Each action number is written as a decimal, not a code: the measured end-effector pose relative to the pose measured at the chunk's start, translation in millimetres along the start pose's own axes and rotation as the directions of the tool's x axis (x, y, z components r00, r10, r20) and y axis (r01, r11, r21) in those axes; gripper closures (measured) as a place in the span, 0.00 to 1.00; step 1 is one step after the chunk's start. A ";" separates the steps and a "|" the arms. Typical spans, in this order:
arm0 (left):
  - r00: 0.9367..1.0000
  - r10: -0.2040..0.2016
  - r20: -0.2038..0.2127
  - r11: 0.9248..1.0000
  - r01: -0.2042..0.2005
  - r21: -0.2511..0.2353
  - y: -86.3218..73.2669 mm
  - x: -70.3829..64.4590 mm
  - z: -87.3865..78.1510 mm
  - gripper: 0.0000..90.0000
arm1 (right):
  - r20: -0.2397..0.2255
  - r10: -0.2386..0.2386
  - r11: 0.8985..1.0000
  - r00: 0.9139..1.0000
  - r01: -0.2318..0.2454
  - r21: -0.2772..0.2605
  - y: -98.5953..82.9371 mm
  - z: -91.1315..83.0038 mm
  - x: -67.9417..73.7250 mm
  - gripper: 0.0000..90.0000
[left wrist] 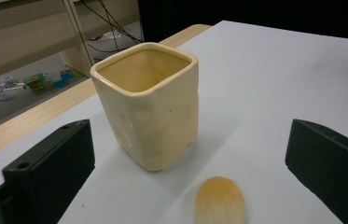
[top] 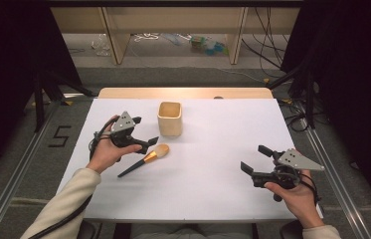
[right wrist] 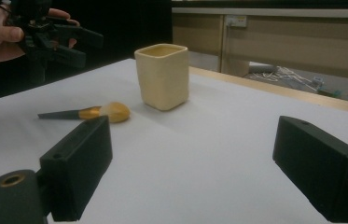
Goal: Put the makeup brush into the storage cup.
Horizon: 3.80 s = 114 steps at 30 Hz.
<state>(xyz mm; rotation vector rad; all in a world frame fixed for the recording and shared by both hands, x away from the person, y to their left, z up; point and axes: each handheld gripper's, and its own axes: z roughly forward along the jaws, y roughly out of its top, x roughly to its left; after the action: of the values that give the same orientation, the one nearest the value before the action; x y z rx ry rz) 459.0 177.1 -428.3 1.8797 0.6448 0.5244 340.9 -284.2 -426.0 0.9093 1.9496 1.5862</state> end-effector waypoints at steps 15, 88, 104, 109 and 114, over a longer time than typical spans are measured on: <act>0.998 0.046 0.045 0.975 -0.055 0.214 5.2 1.5 15.6 0.03 | 0.005 -0.001 1.000 1.000 0.001 0.001 -0.3 1.1 -0.6 0.14; 0.988 0.010 0.153 0.453 -0.140 0.880 -5.4 -6.0 85.1 0.17 | 0.008 0.022 0.999 1.000 -0.023 0.048 -2.3 1.6 -1.5 0.15; 0.986 0.009 0.168 0.432 -0.155 0.888 -5.0 -5.3 90.4 0.15 | 0.020 0.009 0.997 1.000 -0.010 0.079 -1.6 -0.4 -2.7 0.15; 0.986 -0.004 0.166 0.431 -0.148 0.890 -5.3 -4.4 89.8 0.15 | 0.013 0.010 0.999 1.000 -0.010 0.034 -3.2 3.4 -2.8 0.16; 0.987 -0.007 0.161 0.432 -0.142 0.890 -5.1 -4.8 89.2 0.16 | 0.004 0.030 0.999 1.000 -0.030 0.044 -3.3 3.2 -1.5 0.16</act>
<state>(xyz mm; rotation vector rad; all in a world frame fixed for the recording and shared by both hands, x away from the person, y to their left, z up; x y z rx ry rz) 509.6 113.9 -466.3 2.9628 0.8474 0.0230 343.5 -283.6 -430.0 0.9627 1.9850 1.5631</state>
